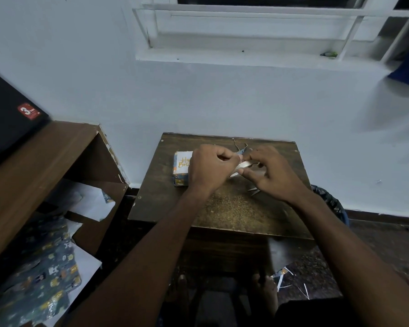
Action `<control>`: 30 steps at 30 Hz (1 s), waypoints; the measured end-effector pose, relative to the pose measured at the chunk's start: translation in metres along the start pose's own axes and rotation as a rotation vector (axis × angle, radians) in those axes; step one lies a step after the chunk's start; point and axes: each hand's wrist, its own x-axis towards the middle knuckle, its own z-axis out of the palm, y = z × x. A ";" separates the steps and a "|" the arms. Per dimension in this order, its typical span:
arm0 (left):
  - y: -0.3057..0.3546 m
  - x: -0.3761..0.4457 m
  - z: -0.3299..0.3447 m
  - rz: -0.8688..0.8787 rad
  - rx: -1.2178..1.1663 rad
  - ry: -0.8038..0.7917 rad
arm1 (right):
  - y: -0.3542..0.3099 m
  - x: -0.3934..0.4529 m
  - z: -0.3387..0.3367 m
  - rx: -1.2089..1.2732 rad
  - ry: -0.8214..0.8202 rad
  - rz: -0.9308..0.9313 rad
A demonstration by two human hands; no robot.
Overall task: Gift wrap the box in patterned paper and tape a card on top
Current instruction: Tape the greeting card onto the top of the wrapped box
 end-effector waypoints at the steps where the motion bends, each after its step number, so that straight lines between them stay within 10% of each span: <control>1: 0.002 -0.001 -0.001 -0.016 0.003 0.006 | -0.003 0.001 0.001 -0.019 0.031 -0.004; 12: -0.011 0.014 -0.011 0.019 0.233 -0.003 | 0.001 0.000 0.002 -0.145 0.088 0.011; 19: -0.009 0.009 -0.015 0.379 0.341 -0.302 | 0.007 0.001 -0.001 -0.159 0.059 -0.009; 30: -0.005 0.000 -0.006 0.593 0.688 -0.197 | 0.007 0.001 0.001 -0.225 -0.011 -0.088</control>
